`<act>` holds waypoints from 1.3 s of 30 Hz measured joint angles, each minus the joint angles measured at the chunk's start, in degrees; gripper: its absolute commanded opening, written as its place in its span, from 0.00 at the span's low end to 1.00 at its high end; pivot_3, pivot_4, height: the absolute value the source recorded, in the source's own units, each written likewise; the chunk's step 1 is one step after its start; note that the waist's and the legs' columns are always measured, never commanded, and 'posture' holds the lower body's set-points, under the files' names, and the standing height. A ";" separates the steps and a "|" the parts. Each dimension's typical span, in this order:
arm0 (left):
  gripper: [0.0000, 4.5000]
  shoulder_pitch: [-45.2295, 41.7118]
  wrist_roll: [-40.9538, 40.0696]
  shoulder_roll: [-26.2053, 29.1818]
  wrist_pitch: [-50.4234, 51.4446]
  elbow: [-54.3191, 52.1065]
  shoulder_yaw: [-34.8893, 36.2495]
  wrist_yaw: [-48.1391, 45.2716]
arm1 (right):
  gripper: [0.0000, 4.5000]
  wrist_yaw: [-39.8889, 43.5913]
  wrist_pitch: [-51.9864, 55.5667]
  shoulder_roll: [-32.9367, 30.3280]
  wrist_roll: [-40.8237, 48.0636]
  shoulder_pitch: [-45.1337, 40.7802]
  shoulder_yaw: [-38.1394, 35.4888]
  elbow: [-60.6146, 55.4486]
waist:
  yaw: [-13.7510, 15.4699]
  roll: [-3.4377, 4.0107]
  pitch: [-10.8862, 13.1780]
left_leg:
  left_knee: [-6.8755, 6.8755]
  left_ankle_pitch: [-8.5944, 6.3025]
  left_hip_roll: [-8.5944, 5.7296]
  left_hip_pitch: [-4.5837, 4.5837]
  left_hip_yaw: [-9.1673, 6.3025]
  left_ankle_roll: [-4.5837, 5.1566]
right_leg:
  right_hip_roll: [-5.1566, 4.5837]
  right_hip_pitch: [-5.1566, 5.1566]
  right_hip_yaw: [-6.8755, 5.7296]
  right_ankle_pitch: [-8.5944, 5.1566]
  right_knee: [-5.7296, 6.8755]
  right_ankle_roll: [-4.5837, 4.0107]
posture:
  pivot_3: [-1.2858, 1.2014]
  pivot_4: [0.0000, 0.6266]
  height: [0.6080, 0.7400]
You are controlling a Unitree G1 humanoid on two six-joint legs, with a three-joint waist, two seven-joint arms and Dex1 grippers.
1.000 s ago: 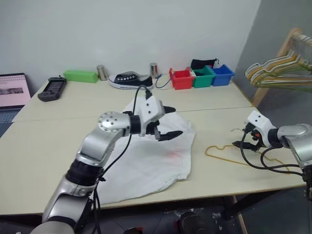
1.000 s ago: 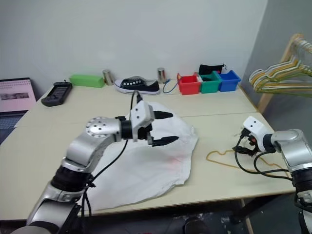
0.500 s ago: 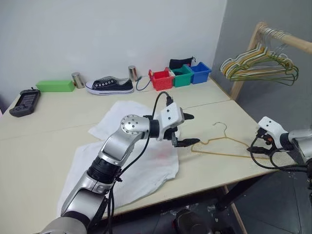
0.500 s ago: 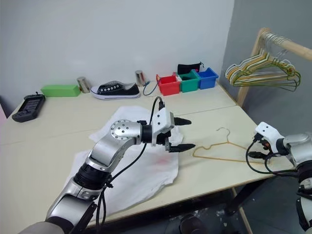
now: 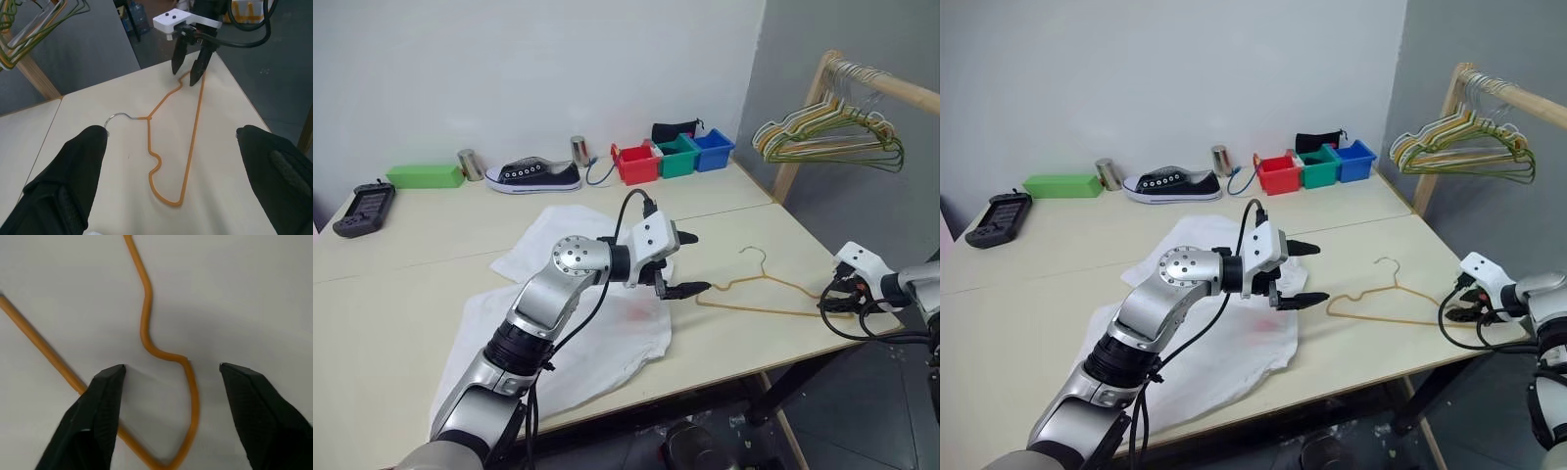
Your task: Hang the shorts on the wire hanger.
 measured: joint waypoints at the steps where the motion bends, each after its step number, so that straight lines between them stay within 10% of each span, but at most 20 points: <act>1: 1.00 0.00 0.00 0.00 0.00 0.02 0.00 0.00 | 0.45 0.54 -0.56 0.10 -0.22 -0.04 0.11 0.11 | -0.01 0.00 0.00 | 0.00 0.00 0.00 0.00 0.00 0.00 | 0.00 0.01 0.00 0.00 0.00 0.00 | 0.42 0.03 1.00; 10: 1.00 -0.60 0.11 -0.01 -0.02 0.69 0.06 0.34 | 0.01 1.18 -1.98 1.74 -1.44 -1.03 0.64 2.42 | -0.09 -0.33 -0.15 | -0.03 -0.01 0.01 0.33 -0.18 -0.02 | 0.01 0.62 -0.10 -0.01 -0.51 0.01 | 0.42 0.03 1.00; 25: 1.00 -1.25 0.85 5.05 -0.43 5.22 7.32 2.76 | 0.01 -12.52 -8.96 1.35 -3.99 5.48 -2.14 -15.18 | -0.98 0.00 0.04 | -0.23 -0.01 -0.15 0.13 -0.16 -0.02 | -0.07 0.37 0.05 0.02 -0.67 0.17 | 0.40 0.03 1.00; 39: 1.00 -15.95 -6.11 16.22 7.91 24.28 14.97 -15.04 | 0.01 -51.31 -44.97 0.28 -40.41 -8.67 12.11 -30.36 | -0.87 0.18 0.16 | -0.78 -0.04 -0.23 -0.44 -0.15 -0.06 | -0.12 -0.38 0.05 0.01 -0.59 0.46 | 0.41 0.01 1.00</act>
